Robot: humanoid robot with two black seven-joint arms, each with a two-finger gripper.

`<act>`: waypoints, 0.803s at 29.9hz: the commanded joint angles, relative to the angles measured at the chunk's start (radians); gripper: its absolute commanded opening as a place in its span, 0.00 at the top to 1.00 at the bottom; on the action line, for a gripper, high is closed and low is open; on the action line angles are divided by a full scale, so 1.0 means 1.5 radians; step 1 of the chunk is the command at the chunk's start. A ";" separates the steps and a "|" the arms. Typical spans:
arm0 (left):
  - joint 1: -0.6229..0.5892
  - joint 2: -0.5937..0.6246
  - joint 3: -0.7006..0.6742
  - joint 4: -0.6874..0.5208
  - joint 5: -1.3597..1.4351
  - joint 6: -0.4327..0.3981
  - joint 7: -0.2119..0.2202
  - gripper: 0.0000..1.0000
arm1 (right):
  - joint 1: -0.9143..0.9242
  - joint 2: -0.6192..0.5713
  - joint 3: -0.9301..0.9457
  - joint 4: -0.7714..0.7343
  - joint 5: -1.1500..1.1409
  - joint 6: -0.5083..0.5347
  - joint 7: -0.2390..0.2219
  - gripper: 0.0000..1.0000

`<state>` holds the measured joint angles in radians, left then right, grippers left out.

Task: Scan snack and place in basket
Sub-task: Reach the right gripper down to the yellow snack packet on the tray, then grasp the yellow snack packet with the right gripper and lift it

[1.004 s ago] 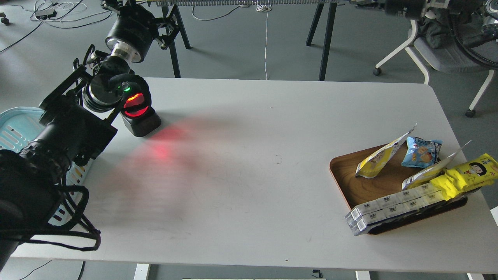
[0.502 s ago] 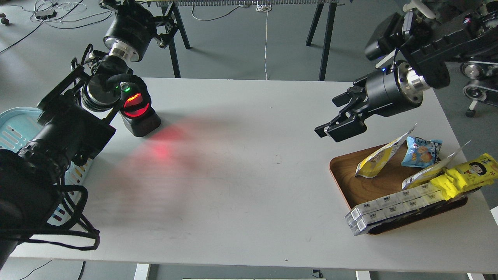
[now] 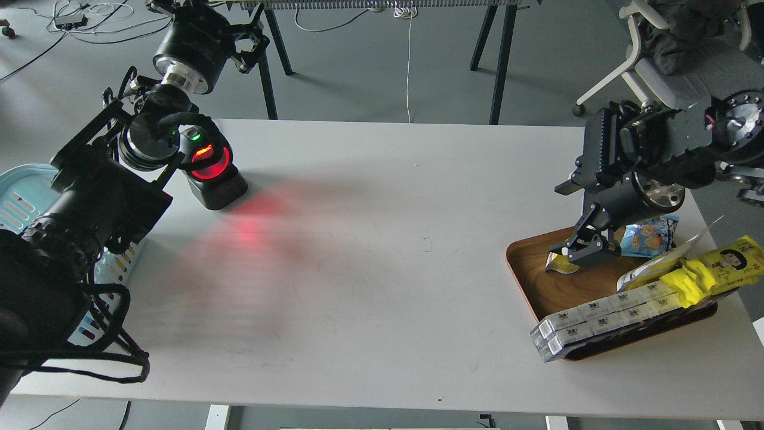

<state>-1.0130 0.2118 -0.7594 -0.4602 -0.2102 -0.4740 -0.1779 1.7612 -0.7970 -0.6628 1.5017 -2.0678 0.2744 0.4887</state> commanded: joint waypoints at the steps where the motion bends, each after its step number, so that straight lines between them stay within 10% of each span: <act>1: 0.000 -0.001 0.000 0.000 0.000 0.000 0.000 0.00 | -0.009 -0.021 -0.014 0.000 -0.044 -0.010 0.000 0.02; 9: 0.000 -0.005 0.001 0.000 0.000 0.000 0.000 0.00 | -0.031 -0.041 -0.011 -0.026 -0.064 -0.011 0.000 0.06; 24: 0.002 -0.005 0.001 0.001 0.000 0.000 0.001 0.00 | -0.071 -0.033 0.014 -0.071 -0.055 -0.011 0.000 0.78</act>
<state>-1.0101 0.2054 -0.7573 -0.4588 -0.2102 -0.4740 -0.1763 1.6554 -0.8489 -0.6438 1.3978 -2.1513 0.2571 0.4887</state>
